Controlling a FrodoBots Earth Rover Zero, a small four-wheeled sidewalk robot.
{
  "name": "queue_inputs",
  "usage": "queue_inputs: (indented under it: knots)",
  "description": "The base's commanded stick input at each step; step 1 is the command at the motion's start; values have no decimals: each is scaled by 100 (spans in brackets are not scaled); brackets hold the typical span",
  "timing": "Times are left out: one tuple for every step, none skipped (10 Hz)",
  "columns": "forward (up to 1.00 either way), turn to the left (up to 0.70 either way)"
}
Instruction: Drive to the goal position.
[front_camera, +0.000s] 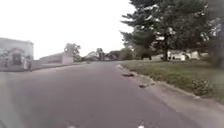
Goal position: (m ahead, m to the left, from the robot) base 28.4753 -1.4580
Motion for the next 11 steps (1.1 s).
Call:
queue_inputs:
  knots:
    - [100,0]
    - [100,0]
    - [100,0]
    - [100,0]
    - [100,0]
    - [100,0]
    - [100,0]
    - [100,0]
    - [100,0]
    - [100,0]
    - [100,0]
